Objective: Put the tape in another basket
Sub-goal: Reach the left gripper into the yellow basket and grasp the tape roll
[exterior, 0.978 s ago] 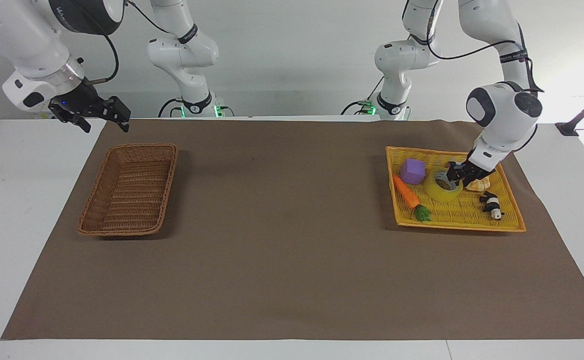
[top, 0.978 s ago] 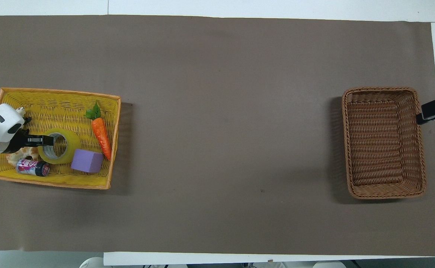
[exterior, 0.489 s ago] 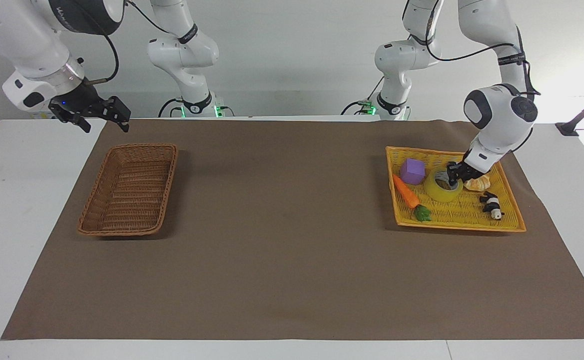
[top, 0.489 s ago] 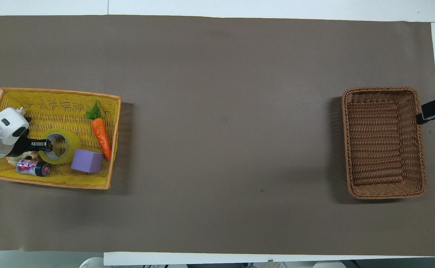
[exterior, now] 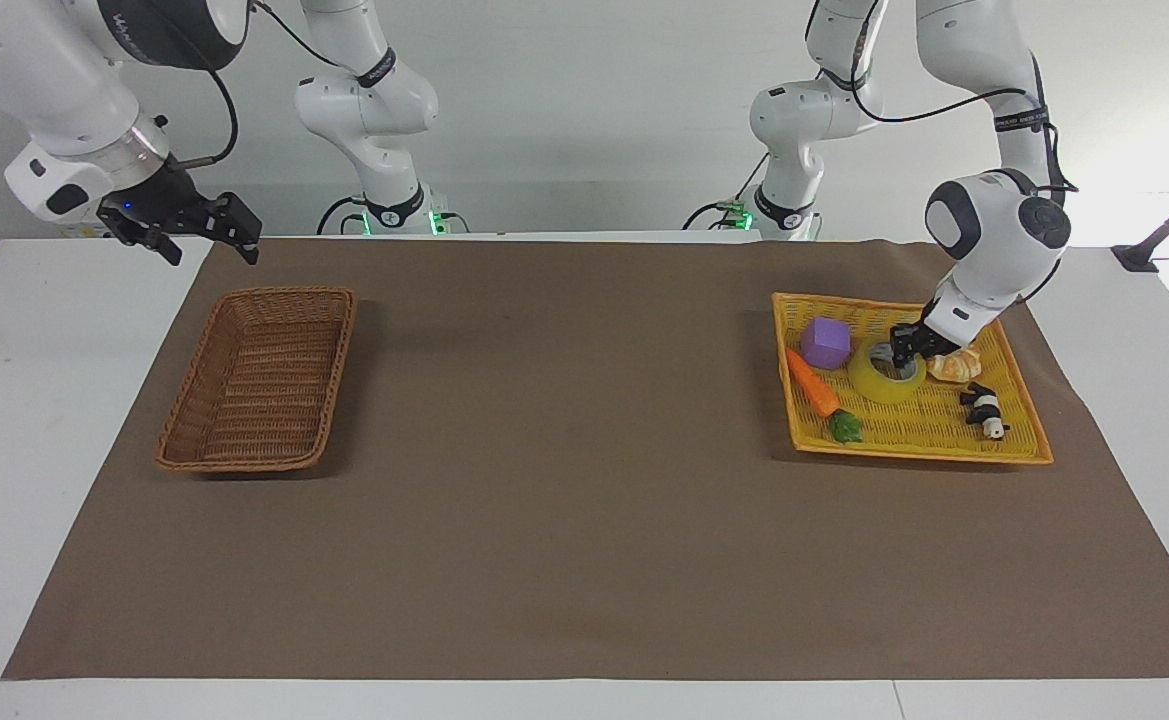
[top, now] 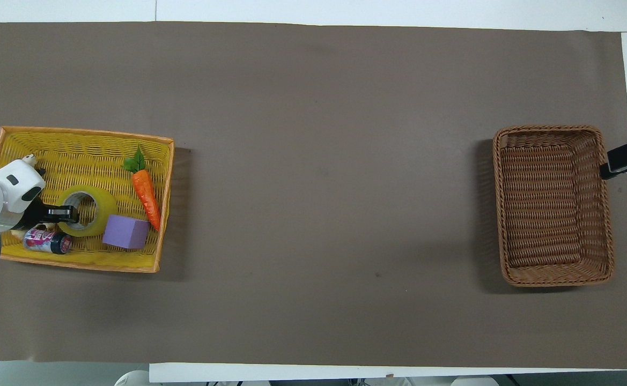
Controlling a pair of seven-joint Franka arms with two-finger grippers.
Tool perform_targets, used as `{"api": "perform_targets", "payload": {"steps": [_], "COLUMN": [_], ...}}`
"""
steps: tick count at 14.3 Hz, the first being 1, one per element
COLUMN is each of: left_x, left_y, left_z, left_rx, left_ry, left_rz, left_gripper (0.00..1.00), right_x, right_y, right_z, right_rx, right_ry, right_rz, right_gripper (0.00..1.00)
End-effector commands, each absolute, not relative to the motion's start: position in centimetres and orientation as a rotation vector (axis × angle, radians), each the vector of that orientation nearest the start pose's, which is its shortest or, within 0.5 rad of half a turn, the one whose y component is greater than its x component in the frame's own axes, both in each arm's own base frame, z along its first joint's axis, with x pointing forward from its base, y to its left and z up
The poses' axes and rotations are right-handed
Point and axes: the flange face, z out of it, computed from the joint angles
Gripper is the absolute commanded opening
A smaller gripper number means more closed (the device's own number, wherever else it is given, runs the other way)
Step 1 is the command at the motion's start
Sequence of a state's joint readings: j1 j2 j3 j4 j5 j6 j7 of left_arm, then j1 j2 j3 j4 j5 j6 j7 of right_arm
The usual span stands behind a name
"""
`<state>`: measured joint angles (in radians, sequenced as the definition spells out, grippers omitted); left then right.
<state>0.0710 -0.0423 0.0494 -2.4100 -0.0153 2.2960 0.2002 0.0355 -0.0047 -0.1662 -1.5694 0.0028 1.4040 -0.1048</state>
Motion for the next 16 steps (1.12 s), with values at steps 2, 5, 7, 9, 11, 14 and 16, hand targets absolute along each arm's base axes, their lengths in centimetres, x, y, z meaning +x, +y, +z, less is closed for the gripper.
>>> {"api": "perform_targets", "payload": {"steps": [2,5,7,9,11,14,16], "left_x": [46.6,46.8,46.8,46.9,47.0,48.6,51.4], "left_y": [5.7,5.6,5.4,5.0,5.0,5.3,5.0], "left_z": [32.2,31.0,30.9,31.0,31.0,33.3,39.6], "left_rx": [-3.158,-3.157,-3.157,-3.156,-3.156,-3.156,-3.167], "left_ry": [0.136,0.135,0.138,0.152,0.154,0.153,0.15], "left_rz": [0.1,0.11,0.122,0.115,0.115,0.113,0.193], "left_gripper": [0.28,0.28,0.28,0.28,0.1,0.0,0.0], "right_x": [52.4,52.4,52.4,52.4,52.4,52.4,52.4], "right_y": [-6.9,-6.9,-6.9,-6.9,-6.9,-6.9,-6.9], "right_z": [61.6,61.6,61.6,61.6,61.6,61.6,61.6], "right_rx": [-3.105,-3.105,-3.105,-3.105,-3.105,-3.105,-3.105], "right_ry": [0.037,0.037,0.037,0.037,0.037,0.037,0.037], "right_rz": [0.258,0.258,0.258,0.258,0.258,0.258,0.258], "right_gripper": [1.0,1.0,1.0,1.0,1.0,1.0,1.0]}}
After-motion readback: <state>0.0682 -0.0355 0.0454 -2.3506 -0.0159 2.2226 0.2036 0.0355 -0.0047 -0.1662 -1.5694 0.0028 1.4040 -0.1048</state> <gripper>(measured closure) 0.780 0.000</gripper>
